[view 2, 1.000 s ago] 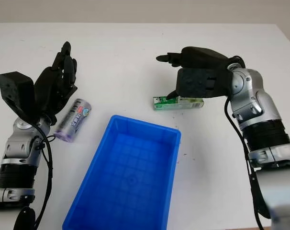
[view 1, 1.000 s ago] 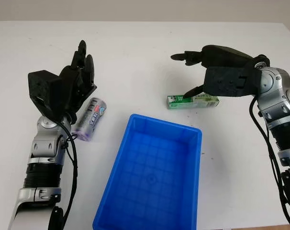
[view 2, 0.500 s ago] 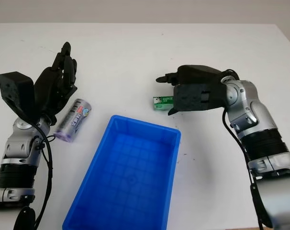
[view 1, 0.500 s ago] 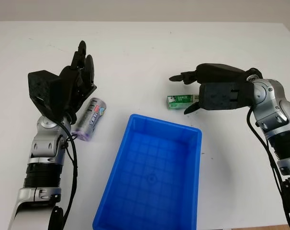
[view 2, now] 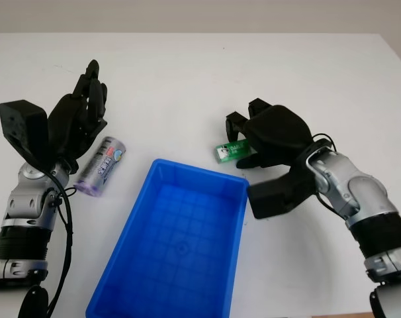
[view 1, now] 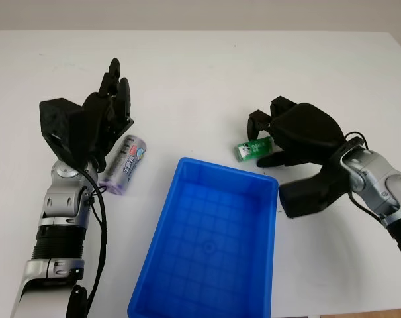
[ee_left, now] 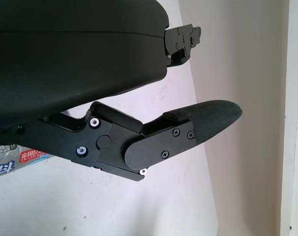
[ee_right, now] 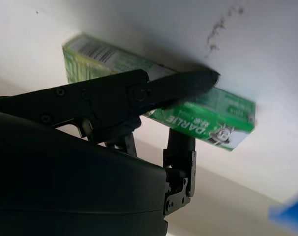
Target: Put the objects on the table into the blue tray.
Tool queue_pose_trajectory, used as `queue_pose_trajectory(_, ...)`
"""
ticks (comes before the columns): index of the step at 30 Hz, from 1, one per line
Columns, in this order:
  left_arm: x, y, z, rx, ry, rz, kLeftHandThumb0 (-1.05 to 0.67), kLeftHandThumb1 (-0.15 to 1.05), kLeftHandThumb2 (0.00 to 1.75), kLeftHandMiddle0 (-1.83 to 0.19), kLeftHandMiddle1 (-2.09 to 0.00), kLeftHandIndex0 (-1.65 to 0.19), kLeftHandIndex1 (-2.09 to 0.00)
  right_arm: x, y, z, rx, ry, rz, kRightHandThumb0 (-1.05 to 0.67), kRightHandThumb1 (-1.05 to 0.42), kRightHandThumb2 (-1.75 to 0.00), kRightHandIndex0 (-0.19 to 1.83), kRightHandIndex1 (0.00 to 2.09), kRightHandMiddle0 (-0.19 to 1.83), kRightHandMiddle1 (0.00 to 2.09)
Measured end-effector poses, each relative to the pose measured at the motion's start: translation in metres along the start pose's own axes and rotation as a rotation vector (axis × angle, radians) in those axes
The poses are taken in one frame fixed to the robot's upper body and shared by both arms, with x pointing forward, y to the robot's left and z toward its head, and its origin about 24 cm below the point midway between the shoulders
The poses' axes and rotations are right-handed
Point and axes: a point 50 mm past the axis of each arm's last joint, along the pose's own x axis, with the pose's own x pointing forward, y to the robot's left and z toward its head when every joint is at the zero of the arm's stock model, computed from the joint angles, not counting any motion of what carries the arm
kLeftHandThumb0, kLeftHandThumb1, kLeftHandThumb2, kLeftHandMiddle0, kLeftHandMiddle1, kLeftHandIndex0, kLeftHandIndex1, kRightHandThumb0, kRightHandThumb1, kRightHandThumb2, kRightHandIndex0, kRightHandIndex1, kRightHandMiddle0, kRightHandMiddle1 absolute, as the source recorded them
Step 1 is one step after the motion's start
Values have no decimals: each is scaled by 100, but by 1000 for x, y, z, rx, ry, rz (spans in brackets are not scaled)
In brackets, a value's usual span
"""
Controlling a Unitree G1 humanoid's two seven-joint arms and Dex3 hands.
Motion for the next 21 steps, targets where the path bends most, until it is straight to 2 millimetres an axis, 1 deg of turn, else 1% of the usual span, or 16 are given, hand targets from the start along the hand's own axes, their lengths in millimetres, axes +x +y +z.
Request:
queue_pose_trajectory(2,0,0,0,2,-1,-1,-73,105,80,19,0,19,0,0,3,-1,-36,-15,-27,-58,-105,-15,92,209,29,209)
queue_pose_trajectory(3,0,1,0,5,-2,-2,-73,105,80,19,0,19,0,1,4,-1,-50,-25,-42,-57,-105,-18,95,209,34,209)
queue_pose_trajectory(6,0,2,0,10,-3,-6,-74,105,79,19,0,19,0,1,7,-4,-54,-36,-63,-55,-105,-25,100,209,40,209)
queue_pose_trajectory(8,0,2,0,12,-2,-7,-73,105,80,19,0,19,0,2,7,-6,-57,-34,-58,-56,-105,-30,104,209,39,209)
queue_pose_trajectory(9,0,2,0,13,-2,-7,-74,105,80,19,0,19,0,3,7,-7,-58,-31,-56,-56,-105,-31,103,209,40,209)
queue_pose_trajectory(11,0,2,0,16,-2,-7,-74,105,80,19,0,19,0,5,7,-9,-55,-22,-45,-57,-105,-33,95,209,42,209)
queue_pose_trajectory(12,0,2,1,18,-1,-7,-74,105,79,19,0,19,0,7,6,-10,-45,-12,-27,-57,-105,-31,90,209,45,209)
queue_pose_trajectory(14,0,2,0,22,1,-5,-75,105,79,19,0,19,0,10,3,-14,-12,15,0,-56,-105,-28,86,209,47,209)
queue_pose_trajectory(16,0,2,0,26,4,-3,-74,105,79,19,0,19,0,13,-2,-21,49,55,-10,-54,-103,-14,88,209,51,209)
queue_pose_trajectory(17,0,3,0,28,5,-3,-75,105,79,19,0,19,0,16,-6,-26,78,78,-30,-53,-103,-11,89,209,53,209)
queue_pose_trajectory(19,0,2,0,29,6,-4,-74,105,79,19,0,19,0,22,-19,-36,106,120,-73,-52,-103,-8,88,209,54,209)
queue_pose_trajectory(21,0,2,0,29,7,-5,-74,105,79,19,0,19,0,29,-36,-46,115,147,-128,-52,-104,-7,89,209,53,209)
